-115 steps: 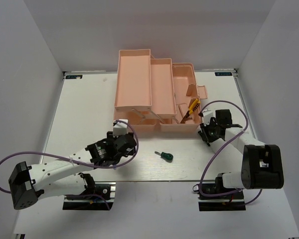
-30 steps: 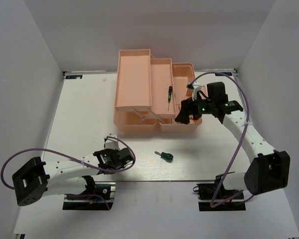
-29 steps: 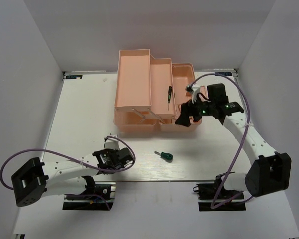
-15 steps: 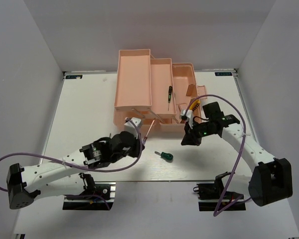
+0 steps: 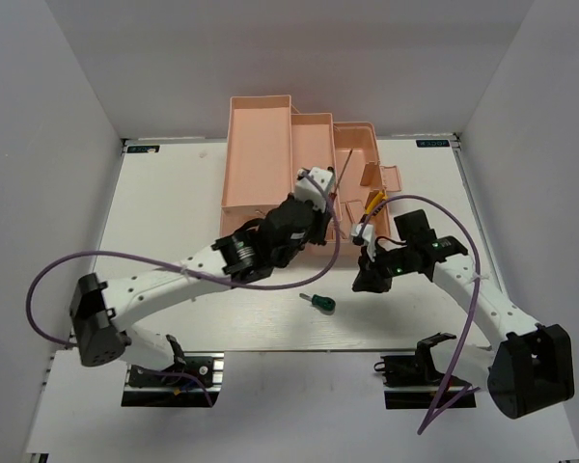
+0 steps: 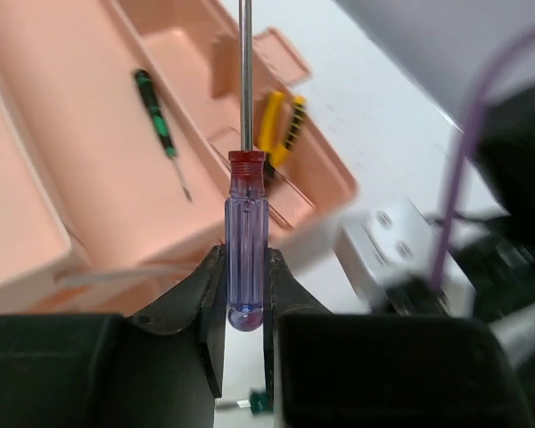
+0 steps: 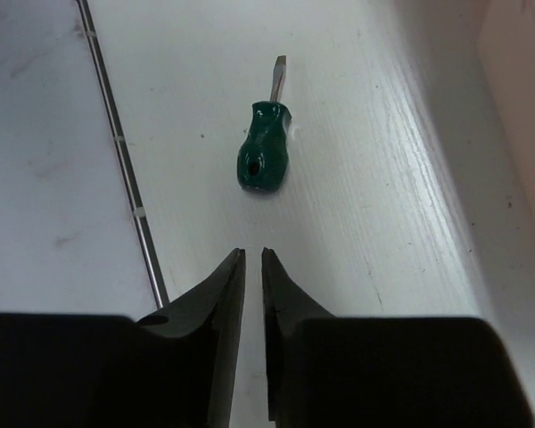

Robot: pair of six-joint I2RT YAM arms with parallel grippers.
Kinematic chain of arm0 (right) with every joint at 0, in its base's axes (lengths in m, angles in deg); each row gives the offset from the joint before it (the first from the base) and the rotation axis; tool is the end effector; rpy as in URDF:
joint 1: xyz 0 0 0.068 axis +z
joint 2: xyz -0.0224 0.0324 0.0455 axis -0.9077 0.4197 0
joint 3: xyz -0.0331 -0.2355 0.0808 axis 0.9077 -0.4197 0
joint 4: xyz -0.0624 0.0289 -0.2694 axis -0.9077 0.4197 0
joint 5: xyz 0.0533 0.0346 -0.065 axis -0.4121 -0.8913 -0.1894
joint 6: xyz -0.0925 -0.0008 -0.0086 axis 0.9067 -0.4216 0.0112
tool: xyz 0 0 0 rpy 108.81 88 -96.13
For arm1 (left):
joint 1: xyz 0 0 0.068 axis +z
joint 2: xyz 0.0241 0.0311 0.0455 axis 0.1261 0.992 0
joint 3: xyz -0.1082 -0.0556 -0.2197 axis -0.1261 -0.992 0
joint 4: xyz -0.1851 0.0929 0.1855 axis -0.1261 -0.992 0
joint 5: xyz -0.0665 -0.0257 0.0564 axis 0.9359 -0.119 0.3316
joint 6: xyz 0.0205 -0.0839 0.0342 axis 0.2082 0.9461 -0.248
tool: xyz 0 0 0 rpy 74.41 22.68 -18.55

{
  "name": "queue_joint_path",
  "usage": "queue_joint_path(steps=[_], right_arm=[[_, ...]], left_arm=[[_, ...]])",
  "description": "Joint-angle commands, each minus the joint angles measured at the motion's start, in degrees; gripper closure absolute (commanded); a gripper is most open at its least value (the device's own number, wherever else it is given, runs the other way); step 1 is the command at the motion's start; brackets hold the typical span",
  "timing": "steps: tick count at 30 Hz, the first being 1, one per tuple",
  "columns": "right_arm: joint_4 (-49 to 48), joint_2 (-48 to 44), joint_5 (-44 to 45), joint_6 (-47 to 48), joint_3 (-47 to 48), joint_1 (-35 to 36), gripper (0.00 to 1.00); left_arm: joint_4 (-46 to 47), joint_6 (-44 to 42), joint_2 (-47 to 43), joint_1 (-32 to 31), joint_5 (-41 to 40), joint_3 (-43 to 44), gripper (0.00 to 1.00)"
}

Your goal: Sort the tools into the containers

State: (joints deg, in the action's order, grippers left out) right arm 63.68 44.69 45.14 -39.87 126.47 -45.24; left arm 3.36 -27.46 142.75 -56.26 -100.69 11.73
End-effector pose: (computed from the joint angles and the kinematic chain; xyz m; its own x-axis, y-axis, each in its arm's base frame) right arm 0.2119 0.1390 0.1754 -0.3127 -0.5759 -0.7554 -0.9457 0.2632 0.1909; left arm 0.2008 -0.3207 0.3279 -0.3055 0.0569 -0.9505 0.5570 0.8203 -0.1300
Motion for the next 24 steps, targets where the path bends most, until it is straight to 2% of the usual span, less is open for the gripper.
queue_joint_path(steps=[1, 2, 6, 9, 10, 11, 13, 14, 17, 20, 24], right_arm=[[-2.7, -1.9, 0.7, -1.8, -1.0, 0.2, 0.79], [-3.3, -2.1, 1.6, -2.2, -1.2, 0.1, 0.73], [-4.0, -3.7, 3.5, -3.2, -2.2, 0.0, 0.70], [-5.5, -4.8, 6.4, -4.6, -3.4, -0.1, 0.63], [-6.0, -5.4, 7.0, -5.2, -3.5, 0.0, 0.59], [-6.2, -5.3, 7.5, -5.4, -3.7, 0.0, 0.51], [-7.6, -5.6, 9.2, -5.9, -4.1, 0.2, 0.44], [-8.0, -5.5, 9.5, -5.9, -4.3, 0.4, 0.41], [-9.5, -5.0, 9.1, -5.3, -4.5, 1.1, 0.36], [-12.3, -3.2, 9.5, -5.0, -4.9, 2.6, 0.31], [-14.1, 1.9, 9.9, -4.8, -3.7, 6.8, 0.31]], left_arm=[[2.3, -2.1, 5.7, 1.8, -11.5, 6.3, 1.00], [2.3, -2.1, 9.2, 2.6, -14.0, 8.8, 1.00], [3.4, -2.8, 16.6, 4.0, -16.5, 13.2, 1.00], [2.5, -2.1, 20.3, 5.8, -15.8, 16.1, 0.99], [2.0, -2.1, 22.1, 6.4, -15.3, 16.6, 0.96], [1.5, -1.4, 22.9, 7.0, -15.3, 17.5, 0.85], [1.5, -0.9, 23.5, 7.6, -14.2, 18.1, 0.68], [0.9, -0.9, 24.3, 8.1, -13.5, 18.1, 0.53], [0.9, -0.9, 24.8, 8.7, -12.5, 19.1, 0.33], [-0.6, -0.9, 25.4, 8.7, -11.3, 21.9, 0.30], [-3.7, -0.2, 24.2, 8.0, -9.7, 24.5, 0.27]])
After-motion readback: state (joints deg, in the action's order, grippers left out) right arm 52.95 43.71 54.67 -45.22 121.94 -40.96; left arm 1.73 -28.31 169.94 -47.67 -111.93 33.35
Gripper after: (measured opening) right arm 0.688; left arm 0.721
